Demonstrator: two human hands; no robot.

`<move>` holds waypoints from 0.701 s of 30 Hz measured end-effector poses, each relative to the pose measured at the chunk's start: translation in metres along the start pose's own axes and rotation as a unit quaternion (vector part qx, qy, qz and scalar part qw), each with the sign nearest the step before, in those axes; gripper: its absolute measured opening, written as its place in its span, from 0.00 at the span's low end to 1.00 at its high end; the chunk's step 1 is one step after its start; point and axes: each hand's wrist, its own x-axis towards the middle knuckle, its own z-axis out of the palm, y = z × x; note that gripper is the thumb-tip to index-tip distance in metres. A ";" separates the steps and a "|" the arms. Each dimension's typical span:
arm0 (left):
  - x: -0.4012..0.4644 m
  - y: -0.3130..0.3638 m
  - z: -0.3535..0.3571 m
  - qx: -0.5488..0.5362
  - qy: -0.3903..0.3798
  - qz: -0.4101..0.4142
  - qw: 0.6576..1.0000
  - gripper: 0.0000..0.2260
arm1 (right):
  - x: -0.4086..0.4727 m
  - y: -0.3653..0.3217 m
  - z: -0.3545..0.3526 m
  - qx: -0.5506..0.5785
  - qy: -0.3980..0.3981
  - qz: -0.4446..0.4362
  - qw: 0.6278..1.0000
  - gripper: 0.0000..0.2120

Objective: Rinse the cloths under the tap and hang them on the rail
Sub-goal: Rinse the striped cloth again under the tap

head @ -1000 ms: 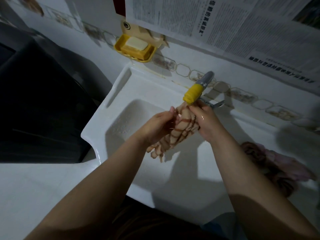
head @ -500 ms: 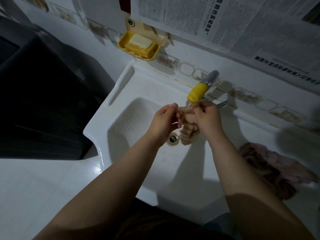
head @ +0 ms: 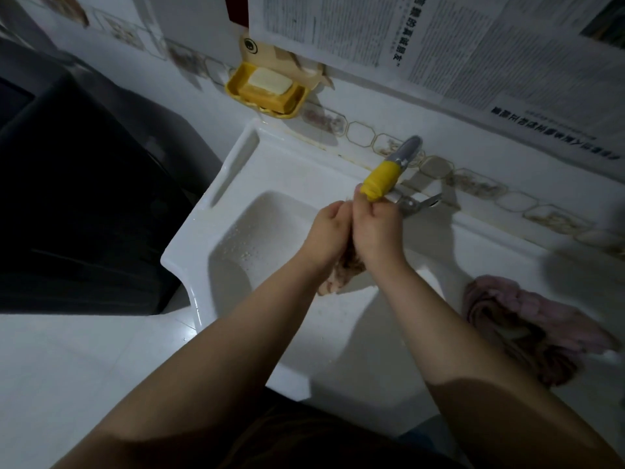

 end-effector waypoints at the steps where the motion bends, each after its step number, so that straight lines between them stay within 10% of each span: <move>1: -0.002 0.002 0.001 0.007 -0.014 0.002 1.000 0.12 | 0.006 0.003 0.000 -0.012 0.008 0.012 1.000 0.17; 12: -0.001 0.008 -0.001 -0.063 -0.086 -0.063 0.992 0.11 | 0.011 0.010 -0.007 -0.052 0.035 -0.024 0.998 0.12; 21: 0.029 0.030 -0.036 0.111 -0.095 0.047 0.988 0.13 | 0.021 0.007 -0.025 0.055 -0.234 0.096 0.966 0.17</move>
